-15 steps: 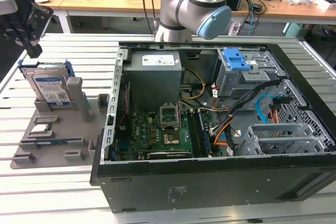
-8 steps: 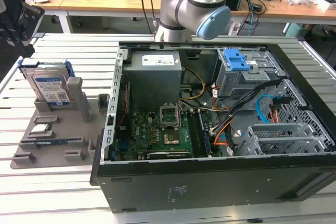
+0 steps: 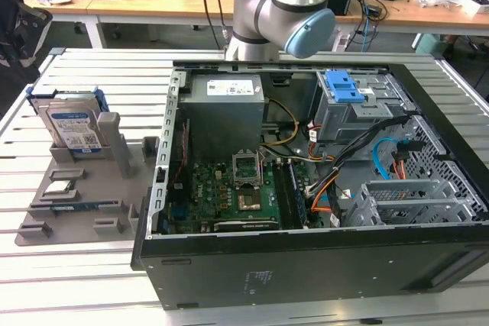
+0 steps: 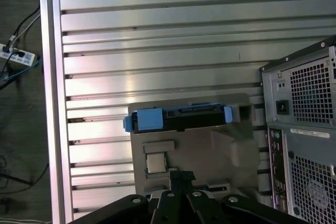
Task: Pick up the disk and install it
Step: 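Reach for the disk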
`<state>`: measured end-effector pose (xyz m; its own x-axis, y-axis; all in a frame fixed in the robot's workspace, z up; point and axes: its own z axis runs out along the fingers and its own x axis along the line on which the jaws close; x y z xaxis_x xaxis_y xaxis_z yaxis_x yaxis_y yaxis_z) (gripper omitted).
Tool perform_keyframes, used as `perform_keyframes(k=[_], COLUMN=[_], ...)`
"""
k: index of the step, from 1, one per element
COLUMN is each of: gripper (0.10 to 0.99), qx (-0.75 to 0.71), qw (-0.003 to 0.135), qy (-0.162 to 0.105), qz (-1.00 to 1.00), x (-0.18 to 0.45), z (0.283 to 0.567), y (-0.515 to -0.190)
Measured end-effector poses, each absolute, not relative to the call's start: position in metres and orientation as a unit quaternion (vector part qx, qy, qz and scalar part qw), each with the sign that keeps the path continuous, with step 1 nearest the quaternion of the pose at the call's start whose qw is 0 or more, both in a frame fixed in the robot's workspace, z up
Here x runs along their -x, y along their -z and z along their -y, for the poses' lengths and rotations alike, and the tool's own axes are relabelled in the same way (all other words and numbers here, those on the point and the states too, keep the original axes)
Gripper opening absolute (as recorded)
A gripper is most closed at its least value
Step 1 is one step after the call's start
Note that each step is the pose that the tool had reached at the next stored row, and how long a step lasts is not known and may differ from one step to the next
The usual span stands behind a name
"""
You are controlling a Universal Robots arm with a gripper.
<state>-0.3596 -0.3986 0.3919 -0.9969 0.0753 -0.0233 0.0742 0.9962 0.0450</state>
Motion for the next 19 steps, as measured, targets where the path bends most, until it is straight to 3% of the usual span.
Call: perform_keyframes(k=[19], gripper=[0.106], qx=[-0.037], qw=[0.012], qy=[-0.022], qz=[-0.999], x=[0.396], z=[0.399], y=[-0.392])
